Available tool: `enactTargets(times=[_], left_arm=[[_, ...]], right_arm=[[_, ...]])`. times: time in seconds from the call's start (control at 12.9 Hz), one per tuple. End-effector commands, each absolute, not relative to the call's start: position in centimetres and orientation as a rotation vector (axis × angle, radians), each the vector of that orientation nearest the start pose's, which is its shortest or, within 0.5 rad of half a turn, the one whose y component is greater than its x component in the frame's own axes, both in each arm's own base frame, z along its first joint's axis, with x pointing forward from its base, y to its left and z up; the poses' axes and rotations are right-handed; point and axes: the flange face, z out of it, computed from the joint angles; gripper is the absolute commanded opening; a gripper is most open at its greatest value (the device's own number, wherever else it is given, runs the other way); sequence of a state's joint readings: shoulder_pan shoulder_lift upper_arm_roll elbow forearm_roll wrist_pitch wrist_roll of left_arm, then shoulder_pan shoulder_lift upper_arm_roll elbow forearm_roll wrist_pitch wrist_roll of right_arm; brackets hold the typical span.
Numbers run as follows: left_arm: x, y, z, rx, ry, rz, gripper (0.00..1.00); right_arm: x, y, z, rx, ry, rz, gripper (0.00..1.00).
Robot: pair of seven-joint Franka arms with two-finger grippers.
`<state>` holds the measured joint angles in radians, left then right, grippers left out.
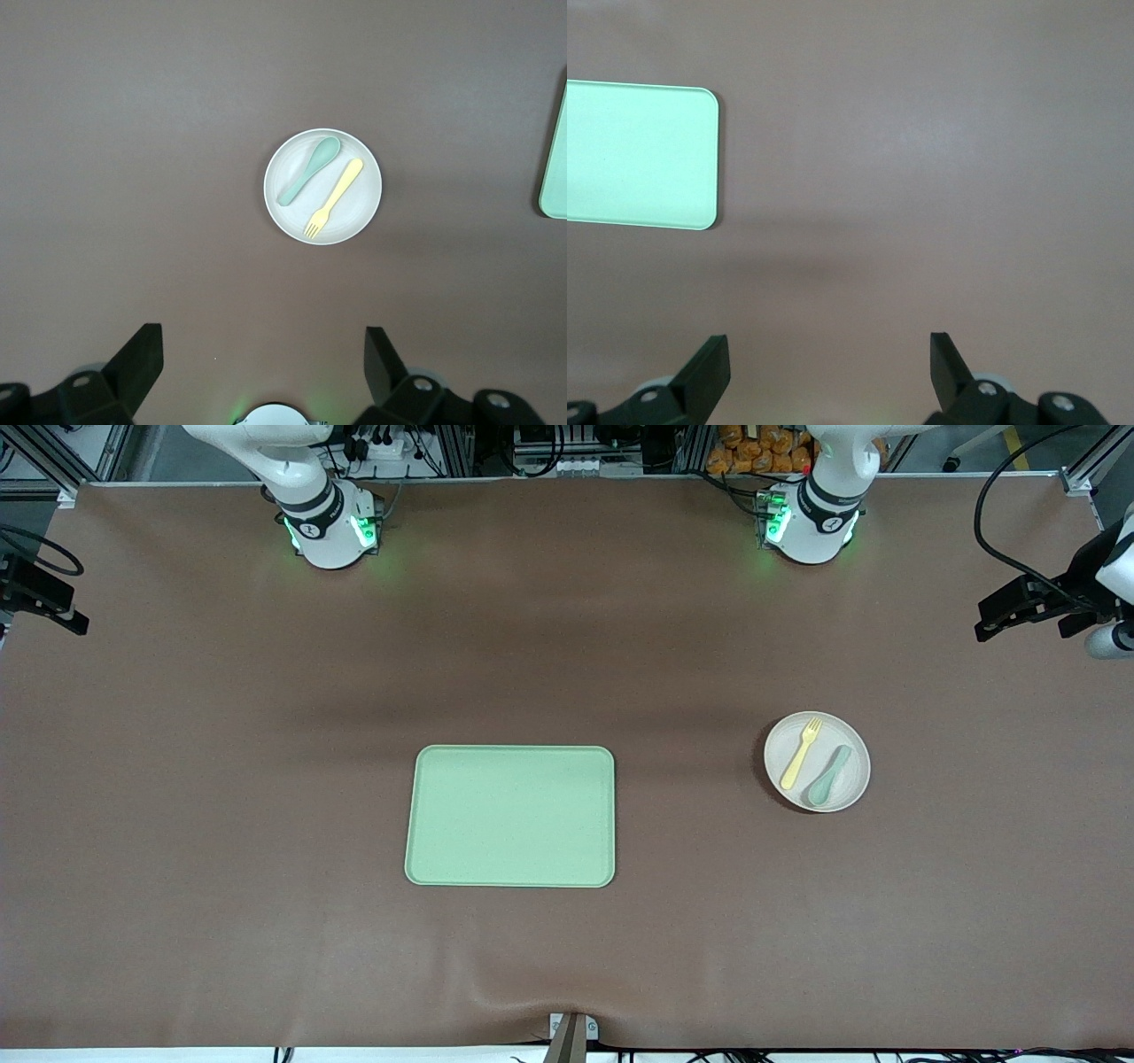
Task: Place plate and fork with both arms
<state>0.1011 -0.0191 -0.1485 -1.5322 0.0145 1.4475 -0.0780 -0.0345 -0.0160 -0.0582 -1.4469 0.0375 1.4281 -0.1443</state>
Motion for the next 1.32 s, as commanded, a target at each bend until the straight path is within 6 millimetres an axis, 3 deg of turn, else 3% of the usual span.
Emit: enactTargets(times=[0.0,0.85,1.24], left_arm=[[53.9,-2.3,64.7,-3.099,-0.029,0.082,1.0],[55.0,-1.6,63.4,-3.116,-0.041,0.065,1.0],[56.8,-1.7,60.1,-3.123,-0.033,0.086,1.0]], right_arm=[[53.5,-4.4,68.4,-3.092,-0.102,-0.016,1.0],[53.5,-4.4,68.4,-3.092,-0.102,-0.016,1.0],[53.4,-4.4,68.4,-3.092,-0.104,-0.012,1.0]])
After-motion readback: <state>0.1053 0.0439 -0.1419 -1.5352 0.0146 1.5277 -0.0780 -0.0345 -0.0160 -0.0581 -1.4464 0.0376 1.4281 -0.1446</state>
